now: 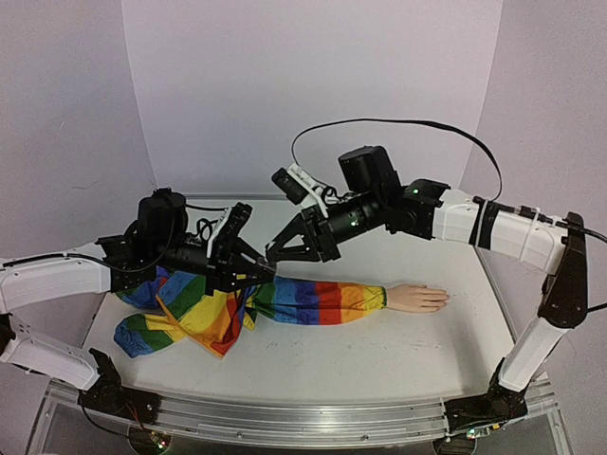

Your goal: Paint the nails

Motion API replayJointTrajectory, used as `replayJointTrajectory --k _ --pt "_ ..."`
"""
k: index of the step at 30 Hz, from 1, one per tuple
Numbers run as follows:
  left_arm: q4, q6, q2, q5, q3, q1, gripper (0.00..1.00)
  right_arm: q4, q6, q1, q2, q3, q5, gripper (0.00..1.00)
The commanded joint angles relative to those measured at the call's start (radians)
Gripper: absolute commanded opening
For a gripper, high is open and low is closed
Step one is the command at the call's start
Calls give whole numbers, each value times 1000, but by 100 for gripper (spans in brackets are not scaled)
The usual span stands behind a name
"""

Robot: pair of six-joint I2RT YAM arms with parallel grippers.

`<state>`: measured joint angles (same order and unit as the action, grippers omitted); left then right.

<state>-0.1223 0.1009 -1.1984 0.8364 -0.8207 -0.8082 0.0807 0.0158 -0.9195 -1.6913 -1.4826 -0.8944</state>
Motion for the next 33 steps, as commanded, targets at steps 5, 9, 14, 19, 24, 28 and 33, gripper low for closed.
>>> replayJointTrajectory --k 5,9,14,19,24,28,33 --pt "-106 22 17 -382 -45 -11 0 12 128 -24 25 -25 299 61" --pt "-105 42 25 -529 -18 -12 0 -44 274 -12 8 -72 477 78" --pt "-102 58 15 -563 -5 -13 0 -70 347 -10 -13 -108 415 77" --pt "-102 70 7 -577 -3 -13 0 -110 384 -11 -35 -150 419 73" --pt "-100 72 10 -571 2 -13 0 -171 403 -11 -91 -234 440 63" --pt "-98 75 16 -562 5 -13 0 -188 417 -5 -114 -271 451 58" --pt "-96 79 17 -558 7 -13 0 -184 418 4 -110 -270 440 53"
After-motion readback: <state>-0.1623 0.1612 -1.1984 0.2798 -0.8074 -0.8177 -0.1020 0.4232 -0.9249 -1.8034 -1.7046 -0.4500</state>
